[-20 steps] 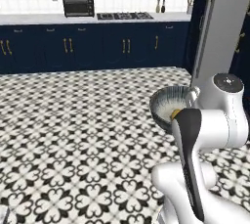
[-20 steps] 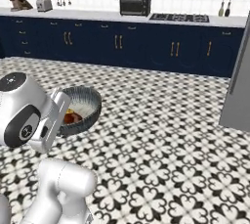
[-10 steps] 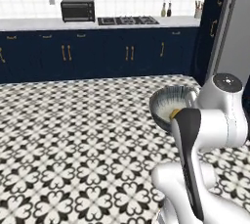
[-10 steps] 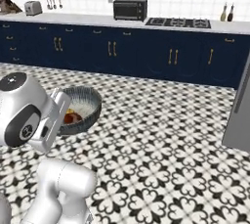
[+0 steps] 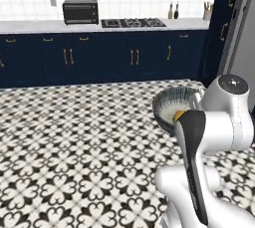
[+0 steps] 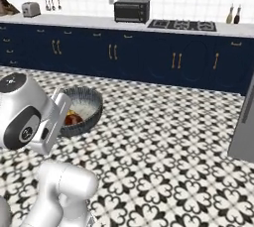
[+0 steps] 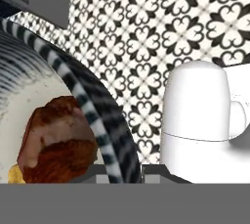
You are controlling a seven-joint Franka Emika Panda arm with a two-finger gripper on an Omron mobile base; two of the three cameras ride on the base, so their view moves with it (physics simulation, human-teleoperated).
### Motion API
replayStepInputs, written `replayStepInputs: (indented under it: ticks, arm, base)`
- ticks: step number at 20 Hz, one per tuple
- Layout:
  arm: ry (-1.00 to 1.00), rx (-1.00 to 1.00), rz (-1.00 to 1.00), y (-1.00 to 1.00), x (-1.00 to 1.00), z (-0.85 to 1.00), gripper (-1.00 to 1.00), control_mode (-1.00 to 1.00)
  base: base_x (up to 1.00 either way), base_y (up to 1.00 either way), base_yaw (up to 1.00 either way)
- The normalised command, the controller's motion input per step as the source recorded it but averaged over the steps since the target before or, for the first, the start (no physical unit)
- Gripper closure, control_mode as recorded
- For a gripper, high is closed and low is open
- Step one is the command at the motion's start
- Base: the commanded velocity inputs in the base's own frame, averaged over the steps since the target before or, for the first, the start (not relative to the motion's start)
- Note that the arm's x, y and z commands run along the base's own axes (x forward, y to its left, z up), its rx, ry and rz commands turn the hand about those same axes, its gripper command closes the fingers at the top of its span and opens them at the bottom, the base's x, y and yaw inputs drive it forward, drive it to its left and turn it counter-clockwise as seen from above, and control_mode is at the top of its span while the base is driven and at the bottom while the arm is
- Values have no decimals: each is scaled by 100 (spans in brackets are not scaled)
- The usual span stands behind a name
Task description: Pick the chicken drumstick and squash from their plates and place them in the bowl. Then put the bowl in the fridge.
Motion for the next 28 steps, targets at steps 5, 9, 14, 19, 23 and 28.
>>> replayStepInputs:
  ticks: [5, 9, 14, 19, 23, 28]
  arm:
    - [0, 0, 0, 0, 0, 0, 100, 100]
    - [0, 0, 0, 0, 0, 0, 100, 100]
    - [0, 0, 0, 0, 0, 0, 100, 100]
    - [0, 0, 0, 0, 0, 0, 100, 100]
    - [0, 0, 0, 0, 0, 0, 100, 100]
    - [0, 0, 0, 0, 0, 0, 100, 100]
  base:
    - [100, 1, 0]
    - [100, 1, -13]
    - [100, -1, -31]
    - [100, -8, -28]
    - [100, 12, -23]
    - [100, 35, -41]
